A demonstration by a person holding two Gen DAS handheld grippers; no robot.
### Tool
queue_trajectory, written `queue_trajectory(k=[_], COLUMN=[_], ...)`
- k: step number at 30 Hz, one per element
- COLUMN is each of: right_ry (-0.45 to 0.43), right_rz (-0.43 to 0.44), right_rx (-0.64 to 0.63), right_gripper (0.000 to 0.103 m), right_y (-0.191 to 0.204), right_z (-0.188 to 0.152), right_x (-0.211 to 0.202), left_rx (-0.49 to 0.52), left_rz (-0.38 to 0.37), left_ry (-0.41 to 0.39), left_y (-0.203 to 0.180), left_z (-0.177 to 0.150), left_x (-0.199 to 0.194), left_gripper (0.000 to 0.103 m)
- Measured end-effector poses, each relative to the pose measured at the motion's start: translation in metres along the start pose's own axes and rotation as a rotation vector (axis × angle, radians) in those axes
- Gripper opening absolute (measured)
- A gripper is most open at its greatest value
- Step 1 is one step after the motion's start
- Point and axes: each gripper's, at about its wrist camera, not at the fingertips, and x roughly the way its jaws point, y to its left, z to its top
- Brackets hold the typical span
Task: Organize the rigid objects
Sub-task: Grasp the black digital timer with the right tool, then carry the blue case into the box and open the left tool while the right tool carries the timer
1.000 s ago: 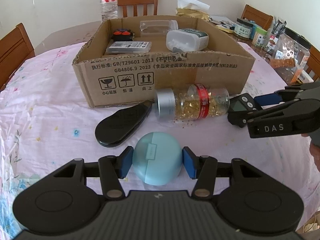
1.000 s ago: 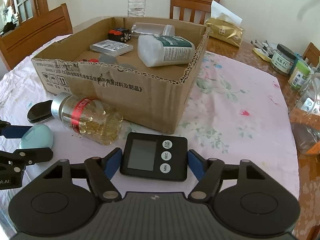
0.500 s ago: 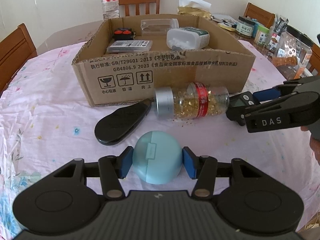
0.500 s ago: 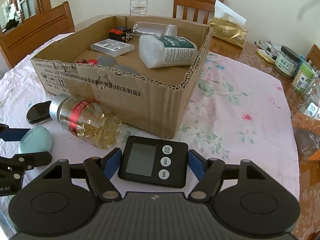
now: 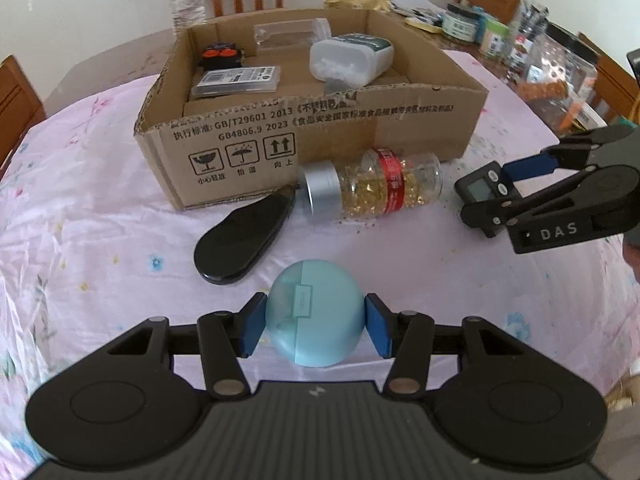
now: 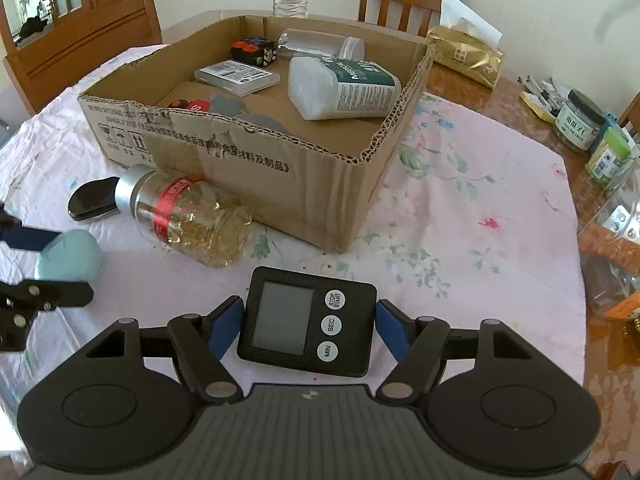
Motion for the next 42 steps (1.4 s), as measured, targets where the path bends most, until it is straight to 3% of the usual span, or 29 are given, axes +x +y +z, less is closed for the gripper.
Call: queue_trajectory(k=[5, 7, 12, 19, 25, 29, 31, 35, 37, 42], right_ry=[0.008, 0.000, -0.012, -0.022, 0.028, 0.082, 0.093, 0.094, 0.095, 0.117], right_rz=[0.005, 0.018, 0.020, 0.042, 0.080, 0.156, 0.149, 0.134, 0.128, 0.101], right_rx=[0.003, -0.004, -0.034, -0.091, -0.159, -0.145, -0.173, -0.187, -0.178, -0.157], right_gripper=[0.076, 0.068, 0.068, 0.085, 0.085, 0.089, 0.089, 0.085, 0.074, 0.074], right_y=[0.001, 0.001, 0.004, 0.010, 0.000, 0.000, 0.006, 0.011, 0.009, 0.006], right_z=[0.005, 0.010, 0.024, 0.011, 0.010, 0.010, 0.008, 0.007, 0.010, 0.012], right_x=[-0.016, -0.025, -0.040, -0.019, 0.015, 0.020, 0.019, 0.018, 0.018, 0.017], left_rx=[0.053, 0.082, 0.159, 0.224, 0.256, 0.248, 0.241, 0.233, 0.234, 0.244], left_rz=[-0.042, -0.063, -0.109, -0.145, -0.165, -0.165, -0.159, -0.154, -0.154, -0.159], left_ry=[0.019, 0.024, 0.011, -0.020, 0.006, 0.001, -0.003, -0.005, -0.007, -0.004], left_y=[0.007, 0.008, 0.013, 0.017, 0.018, 0.022, 0.023, 0.025, 0.025, 0.020], left_z=[0.012, 0.019, 0.037, 0.052, 0.053, 0.052, 0.052, 0.052, 0.053, 0.057], left_x=[-0.011, -0.018, -0.037, -0.046, -0.044, -0.046, -0.047, -0.048, -0.049, -0.054], left_gripper=[0.052, 0.052, 0.052, 0.052, 0.052, 0.052, 0.052, 0.052, 0.052, 0.052])
